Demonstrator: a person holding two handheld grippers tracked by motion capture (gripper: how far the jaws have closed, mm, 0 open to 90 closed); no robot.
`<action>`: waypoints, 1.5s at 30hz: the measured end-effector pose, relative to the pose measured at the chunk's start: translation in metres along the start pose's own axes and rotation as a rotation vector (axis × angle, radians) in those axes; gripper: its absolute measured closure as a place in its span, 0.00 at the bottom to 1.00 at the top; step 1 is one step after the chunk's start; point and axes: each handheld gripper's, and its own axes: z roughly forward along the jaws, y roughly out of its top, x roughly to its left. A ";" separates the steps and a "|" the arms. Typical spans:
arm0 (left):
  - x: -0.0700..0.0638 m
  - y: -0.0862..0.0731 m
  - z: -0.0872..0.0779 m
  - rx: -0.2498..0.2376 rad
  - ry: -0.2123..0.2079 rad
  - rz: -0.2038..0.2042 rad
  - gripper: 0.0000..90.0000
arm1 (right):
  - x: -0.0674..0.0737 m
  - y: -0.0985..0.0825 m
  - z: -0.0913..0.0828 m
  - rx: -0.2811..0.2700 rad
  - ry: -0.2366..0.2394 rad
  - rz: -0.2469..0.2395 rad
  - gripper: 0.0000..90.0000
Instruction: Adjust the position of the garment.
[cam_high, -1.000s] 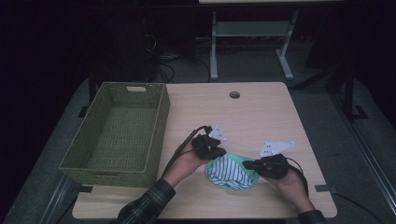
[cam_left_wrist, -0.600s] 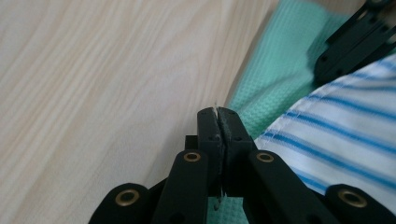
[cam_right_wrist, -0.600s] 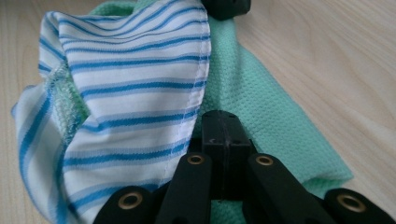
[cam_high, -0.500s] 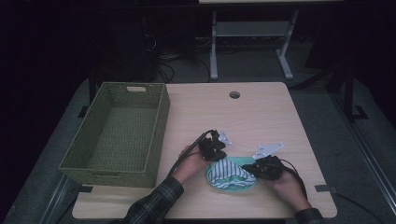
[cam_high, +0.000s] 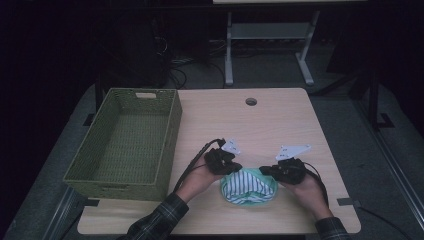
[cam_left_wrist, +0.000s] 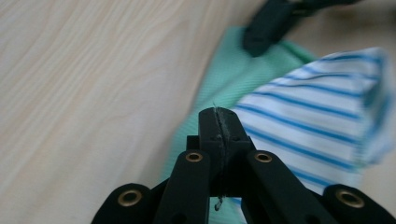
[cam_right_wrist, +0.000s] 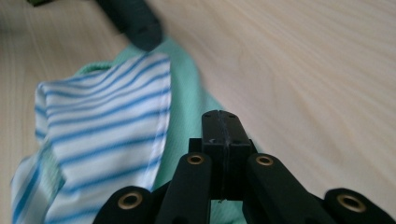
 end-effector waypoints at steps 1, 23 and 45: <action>-0.003 -0.001 -0.001 -0.009 -0.004 -0.006 1.00 | -0.001 0.003 0.001 -0.002 -0.001 -0.003 1.00; -0.074 -0.020 0.015 0.026 -0.152 0.061 1.00 | -0.019 0.021 0.038 0.039 0.018 0.013 1.00; -0.057 -0.030 0.025 0.137 -0.064 0.093 1.00 | -0.021 0.011 0.035 0.088 0.003 0.014 1.00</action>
